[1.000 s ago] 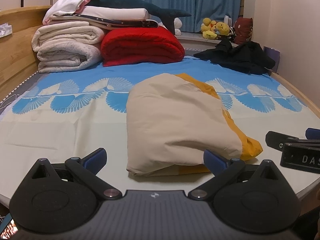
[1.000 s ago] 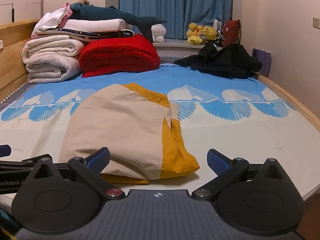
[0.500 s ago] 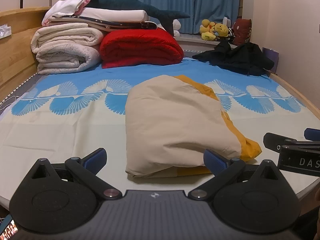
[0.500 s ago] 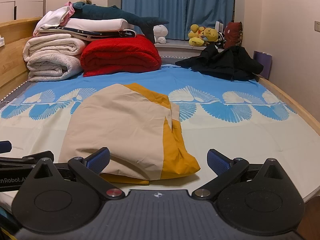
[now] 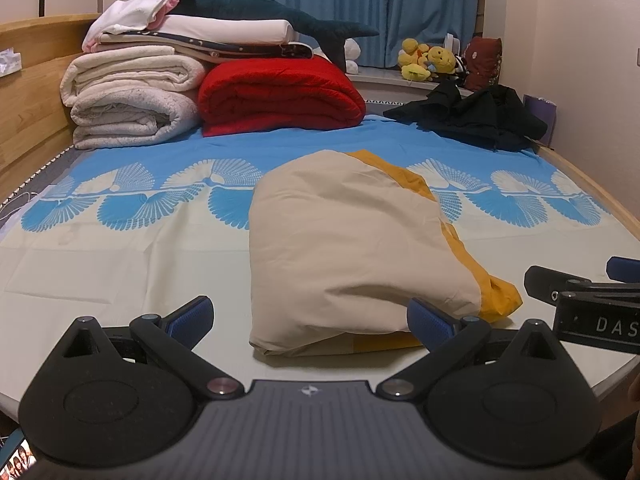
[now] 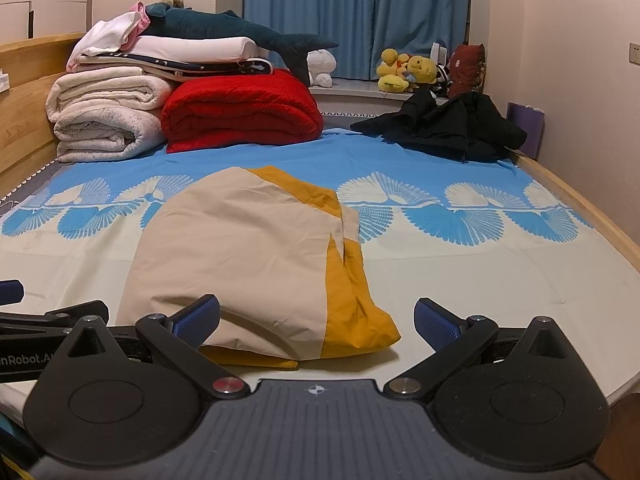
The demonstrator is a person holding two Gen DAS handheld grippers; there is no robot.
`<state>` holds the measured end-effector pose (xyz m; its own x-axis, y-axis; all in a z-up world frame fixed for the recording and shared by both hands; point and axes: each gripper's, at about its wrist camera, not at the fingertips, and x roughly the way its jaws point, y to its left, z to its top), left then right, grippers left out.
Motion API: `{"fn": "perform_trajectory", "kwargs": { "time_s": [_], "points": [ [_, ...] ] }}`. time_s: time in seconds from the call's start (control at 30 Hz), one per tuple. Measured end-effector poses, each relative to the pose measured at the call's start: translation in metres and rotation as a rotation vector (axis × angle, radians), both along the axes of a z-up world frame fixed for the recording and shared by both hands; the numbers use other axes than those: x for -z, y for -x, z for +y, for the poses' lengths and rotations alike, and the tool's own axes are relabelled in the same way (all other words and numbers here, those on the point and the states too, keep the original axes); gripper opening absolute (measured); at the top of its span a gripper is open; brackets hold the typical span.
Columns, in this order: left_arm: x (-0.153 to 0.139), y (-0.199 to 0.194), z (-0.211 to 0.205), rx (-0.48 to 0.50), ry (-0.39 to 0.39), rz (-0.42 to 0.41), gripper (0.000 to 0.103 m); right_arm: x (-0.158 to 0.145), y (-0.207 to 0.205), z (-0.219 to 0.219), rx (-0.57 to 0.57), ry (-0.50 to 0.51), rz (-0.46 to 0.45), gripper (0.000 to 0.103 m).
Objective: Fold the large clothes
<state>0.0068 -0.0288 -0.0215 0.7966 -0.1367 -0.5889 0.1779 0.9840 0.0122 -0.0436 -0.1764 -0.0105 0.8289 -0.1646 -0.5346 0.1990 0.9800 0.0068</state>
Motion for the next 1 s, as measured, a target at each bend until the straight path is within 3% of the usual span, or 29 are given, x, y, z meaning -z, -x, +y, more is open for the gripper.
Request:
{"fn": "perform_trajectory", "kwargs": {
  "time_s": [1.0],
  "points": [
    [-0.0009, 0.0001, -0.0022, 0.008, -0.002, -0.004, 0.103, 0.0003, -0.0004, 0.0005, 0.000, 0.002, -0.001, 0.102]
  ]
}}
